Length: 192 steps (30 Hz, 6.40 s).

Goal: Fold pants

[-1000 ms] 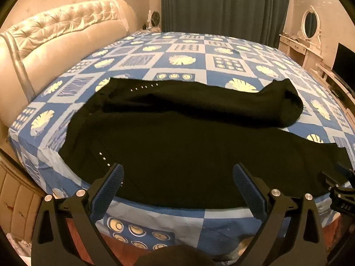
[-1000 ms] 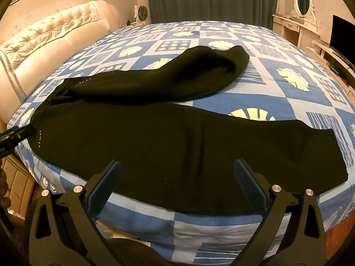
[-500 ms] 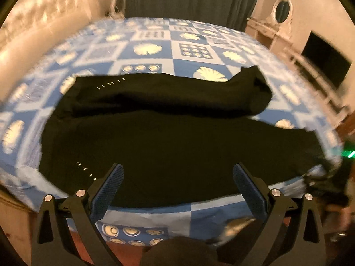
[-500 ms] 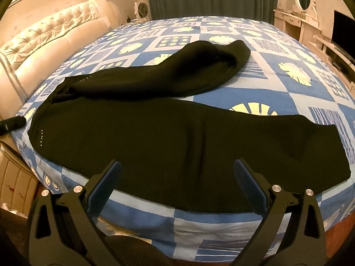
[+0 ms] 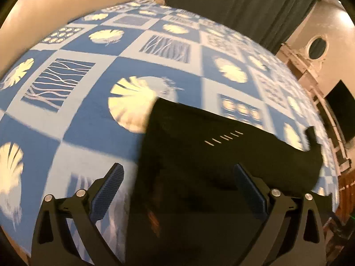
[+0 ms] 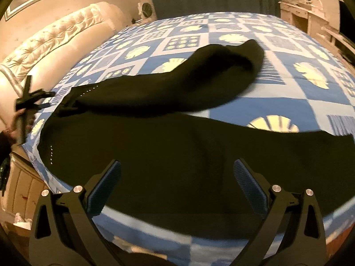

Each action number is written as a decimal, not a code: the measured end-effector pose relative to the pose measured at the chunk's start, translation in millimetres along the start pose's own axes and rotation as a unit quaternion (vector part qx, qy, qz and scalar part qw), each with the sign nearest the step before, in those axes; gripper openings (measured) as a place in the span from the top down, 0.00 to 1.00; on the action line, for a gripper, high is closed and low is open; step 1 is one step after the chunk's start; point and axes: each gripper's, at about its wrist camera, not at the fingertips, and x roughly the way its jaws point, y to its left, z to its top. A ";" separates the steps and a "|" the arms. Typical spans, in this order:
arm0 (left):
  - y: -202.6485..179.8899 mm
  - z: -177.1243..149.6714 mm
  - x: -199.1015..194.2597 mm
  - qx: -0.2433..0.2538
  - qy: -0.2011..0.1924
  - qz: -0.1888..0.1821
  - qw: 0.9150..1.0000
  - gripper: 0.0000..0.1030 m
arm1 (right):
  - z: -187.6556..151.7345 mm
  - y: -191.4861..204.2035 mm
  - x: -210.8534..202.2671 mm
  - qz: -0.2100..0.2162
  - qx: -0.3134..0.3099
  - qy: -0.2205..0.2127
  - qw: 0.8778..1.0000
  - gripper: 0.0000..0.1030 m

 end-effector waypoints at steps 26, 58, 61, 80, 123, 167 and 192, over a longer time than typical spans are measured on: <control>40.6 48.3 88.2 -0.026 0.060 -0.093 0.994 0.78 | 150.0 31.8 128.3 0.132 -0.173 0.058 0.974 0.02; 19.4 51.0 -4.1 0.007 -0.067 -0.145 0.987 0.93 | 175.5 106.3 92.6 0.083 -0.331 -0.032 0.939 0.93; 18.7 30.4 -39.1 0.013 -0.088 -0.167 0.982 0.93 | 135.0 108.7 55.5 0.076 -0.341 -0.063 0.935 0.92; 87.4 -184.1 -92.6 -0.223 -0.053 -0.174 0.958 0.82 | -15.4 61.5 35.9 0.168 -0.067 0.023 0.983 0.47; 52.5 -182.6 -53.6 -0.374 -0.091 -0.134 0.913 0.88 | -33.5 18.8 78.8 0.147 0.277 0.027 0.949 0.63; 75.3 -221.0 -77.8 -0.381 -0.088 -0.142 0.909 0.87 | -67.7 10.6 29.9 0.189 0.282 0.020 0.940 0.91; 57.7 -211.2 -81.7 -0.368 -0.063 -0.138 0.918 0.28 | 104.7 -0.2 103.3 -0.003 0.033 0.058 0.998 0.33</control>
